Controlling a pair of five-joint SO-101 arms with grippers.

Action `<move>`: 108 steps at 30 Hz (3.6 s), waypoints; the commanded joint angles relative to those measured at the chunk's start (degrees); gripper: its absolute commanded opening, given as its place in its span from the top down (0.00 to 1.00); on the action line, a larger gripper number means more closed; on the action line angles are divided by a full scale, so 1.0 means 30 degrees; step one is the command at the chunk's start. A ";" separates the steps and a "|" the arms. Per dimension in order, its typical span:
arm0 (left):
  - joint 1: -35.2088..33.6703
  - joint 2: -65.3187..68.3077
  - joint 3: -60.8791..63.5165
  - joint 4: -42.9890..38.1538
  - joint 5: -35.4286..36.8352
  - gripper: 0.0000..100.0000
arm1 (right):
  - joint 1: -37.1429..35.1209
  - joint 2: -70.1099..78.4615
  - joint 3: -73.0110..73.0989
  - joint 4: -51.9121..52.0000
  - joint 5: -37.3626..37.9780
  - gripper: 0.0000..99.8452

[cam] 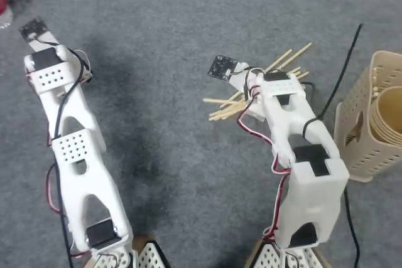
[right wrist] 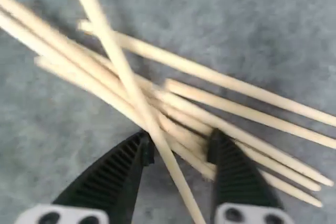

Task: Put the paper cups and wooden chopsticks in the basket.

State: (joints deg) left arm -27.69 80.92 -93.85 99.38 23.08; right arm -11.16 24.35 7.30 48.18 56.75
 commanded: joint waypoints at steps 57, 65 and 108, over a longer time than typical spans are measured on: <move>0.0117 -0.0381 -0.0630 0.0381 0.0029 0.88 | 1.1502 -2.0469 1.0960 -1.3700 -1.2835 0.92; 0.0117 -0.0381 -0.0630 0.0381 0.0029 0.88 | 1.2322 -2.0733 1.0696 -1.2821 -1.2835 0.75; 0.0088 -0.0381 -0.0571 0.0410 0.0029 0.88 | 0.9949 -2.6535 1.9868 0.6432 -0.3311 0.88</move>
State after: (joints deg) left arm -27.69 80.92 -93.85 99.38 23.08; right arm 14.95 -52.22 66.11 69.01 43.21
